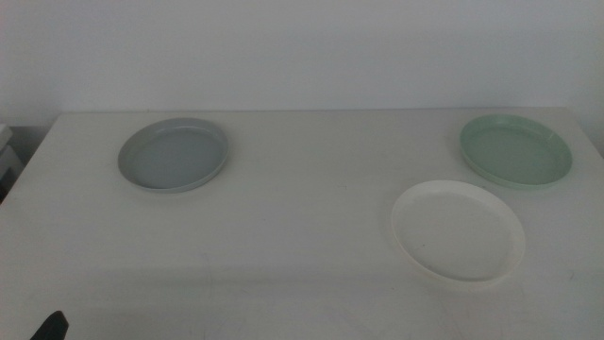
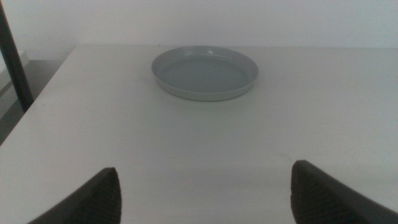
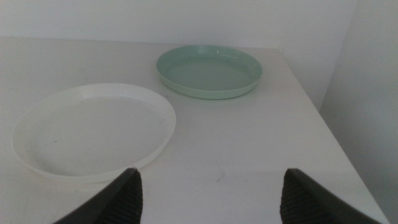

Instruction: Stack the three bowls on top of each other.

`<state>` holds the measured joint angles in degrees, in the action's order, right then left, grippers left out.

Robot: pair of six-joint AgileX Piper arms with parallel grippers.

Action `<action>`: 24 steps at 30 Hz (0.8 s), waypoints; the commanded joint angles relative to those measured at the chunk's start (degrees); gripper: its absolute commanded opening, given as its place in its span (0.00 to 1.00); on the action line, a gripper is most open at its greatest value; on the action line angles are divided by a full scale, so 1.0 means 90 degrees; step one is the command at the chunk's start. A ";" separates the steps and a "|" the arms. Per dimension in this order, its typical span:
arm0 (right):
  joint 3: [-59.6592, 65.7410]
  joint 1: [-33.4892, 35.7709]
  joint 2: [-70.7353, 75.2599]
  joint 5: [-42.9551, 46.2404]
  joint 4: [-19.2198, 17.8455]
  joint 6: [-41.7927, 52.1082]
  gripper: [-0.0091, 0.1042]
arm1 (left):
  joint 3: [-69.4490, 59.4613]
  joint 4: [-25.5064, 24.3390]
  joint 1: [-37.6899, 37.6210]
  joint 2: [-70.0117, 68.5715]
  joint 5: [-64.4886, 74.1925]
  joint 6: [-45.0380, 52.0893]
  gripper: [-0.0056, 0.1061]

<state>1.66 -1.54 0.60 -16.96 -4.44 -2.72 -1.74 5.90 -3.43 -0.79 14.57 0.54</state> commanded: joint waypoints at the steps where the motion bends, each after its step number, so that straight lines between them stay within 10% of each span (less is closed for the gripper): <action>1: -0.0258 0.0014 0.0122 0.0236 -0.0034 0.0034 0.58 | 0.0029 0.0092 0.0005 -0.0086 -0.0500 -0.0060 0.99; 24: -0.4795 0.0014 -0.3735 -0.2876 0.0534 -0.0129 0.58 | 0.0029 0.0092 0.0005 -0.0086 -0.0500 -0.0060 0.99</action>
<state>-37.14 -1.54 -29.16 -43.58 -0.77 -3.88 -1.74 5.90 -3.43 -0.79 14.57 0.54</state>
